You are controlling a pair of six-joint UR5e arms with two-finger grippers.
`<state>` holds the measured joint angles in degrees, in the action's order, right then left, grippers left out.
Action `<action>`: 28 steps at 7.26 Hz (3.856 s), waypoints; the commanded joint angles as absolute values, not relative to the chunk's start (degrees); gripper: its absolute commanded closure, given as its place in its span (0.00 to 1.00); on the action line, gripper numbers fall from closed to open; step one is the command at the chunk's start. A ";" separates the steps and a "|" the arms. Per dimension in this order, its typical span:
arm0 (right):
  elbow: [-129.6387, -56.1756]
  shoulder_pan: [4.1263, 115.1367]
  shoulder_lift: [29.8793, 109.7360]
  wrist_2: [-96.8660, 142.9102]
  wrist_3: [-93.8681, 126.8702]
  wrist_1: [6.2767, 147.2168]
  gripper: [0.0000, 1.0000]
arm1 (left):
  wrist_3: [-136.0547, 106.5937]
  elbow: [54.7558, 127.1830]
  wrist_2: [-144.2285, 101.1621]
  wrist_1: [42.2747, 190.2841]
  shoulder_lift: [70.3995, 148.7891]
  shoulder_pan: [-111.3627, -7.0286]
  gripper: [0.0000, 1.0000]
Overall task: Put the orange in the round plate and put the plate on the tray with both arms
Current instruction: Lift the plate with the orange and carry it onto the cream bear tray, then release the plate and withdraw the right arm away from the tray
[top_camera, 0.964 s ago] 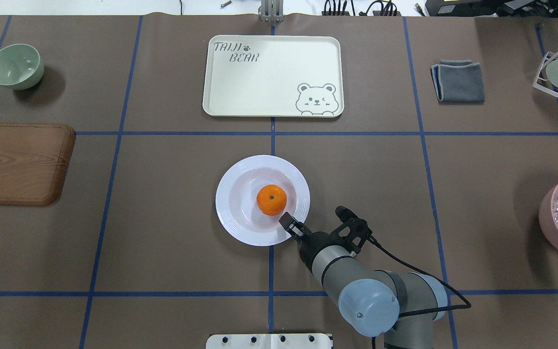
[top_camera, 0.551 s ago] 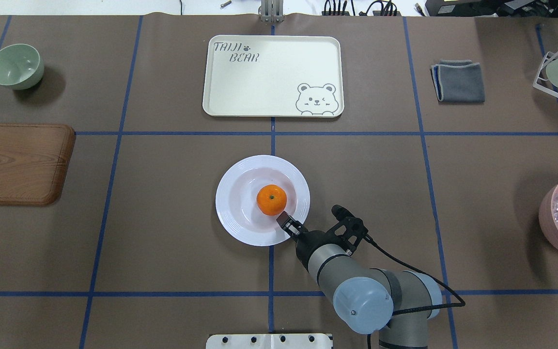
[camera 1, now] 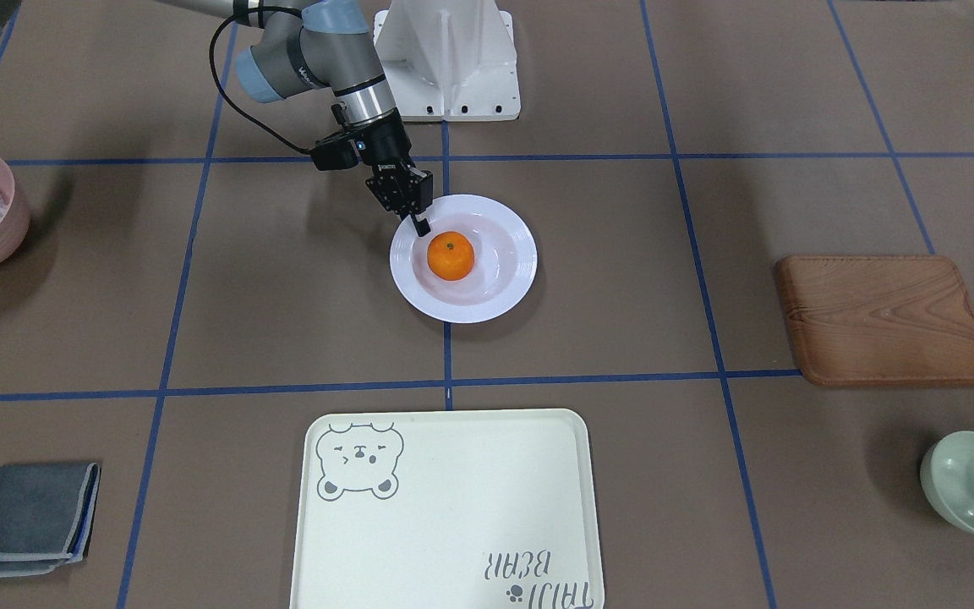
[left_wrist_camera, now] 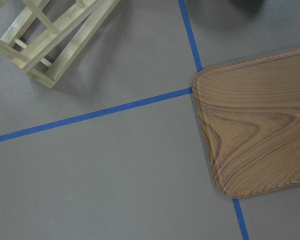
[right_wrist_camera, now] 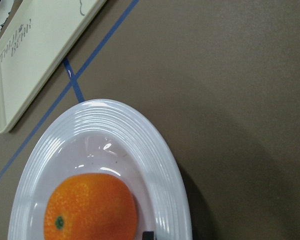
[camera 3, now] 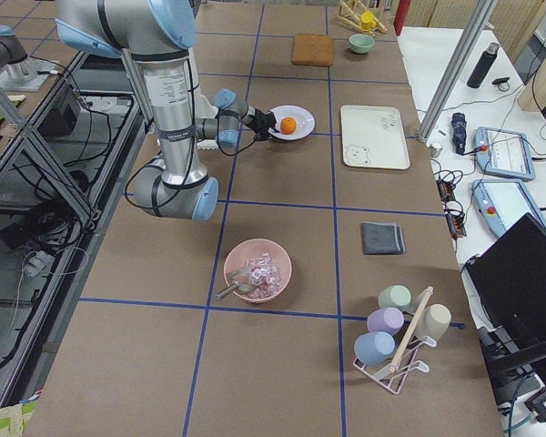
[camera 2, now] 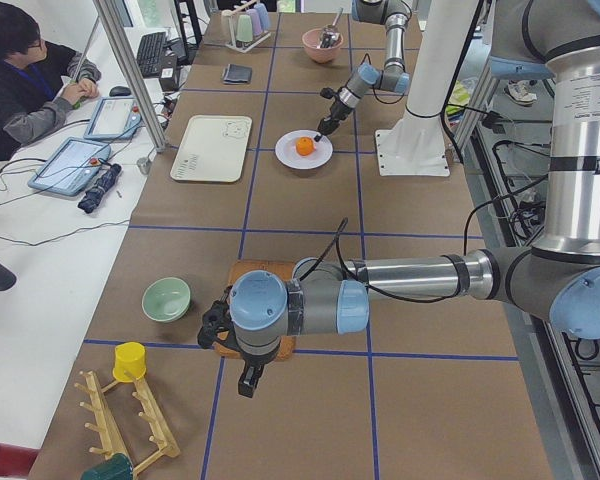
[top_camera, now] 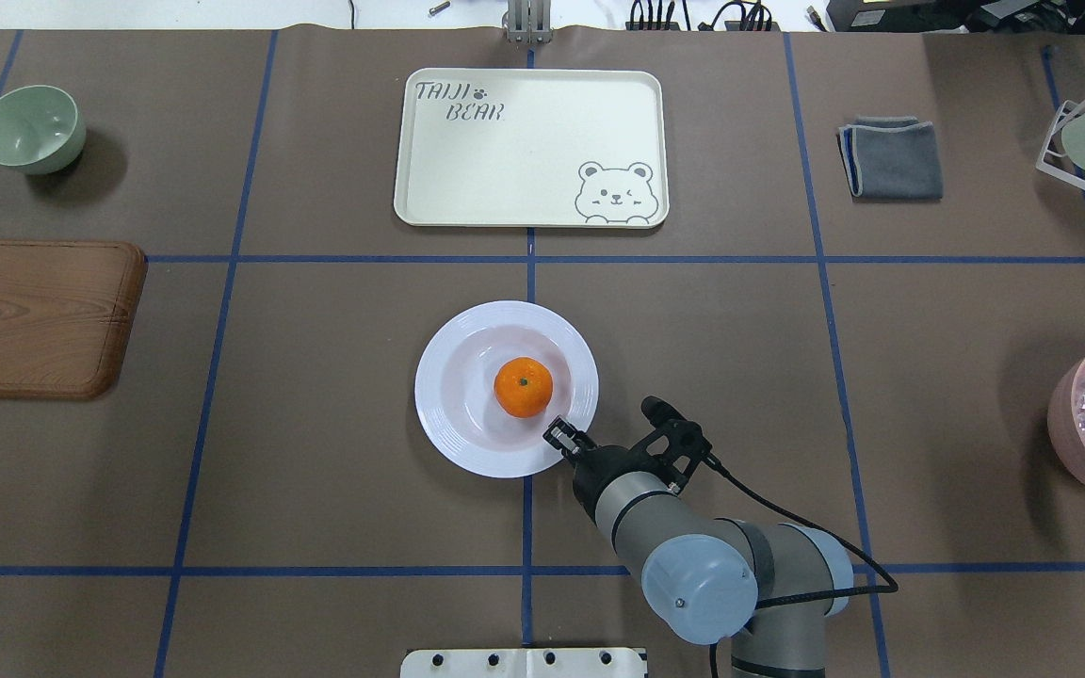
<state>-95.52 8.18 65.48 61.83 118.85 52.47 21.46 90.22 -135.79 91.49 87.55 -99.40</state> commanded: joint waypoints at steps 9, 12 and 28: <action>-101.34 17.21 62.86 59.68 128.31 40.96 1.00 | 21.44 91.14 -135.88 91.49 87.54 -99.40 0.00; -85.16 21.87 53.67 52.85 134.37 42.01 1.00 | 21.36 92.02 -136.05 91.49 87.02 -99.40 0.00; -88.98 29.94 52.55 80.09 87.33 75.21 0.00 | 21.27 93.25 -136.05 91.41 86.66 -99.40 0.00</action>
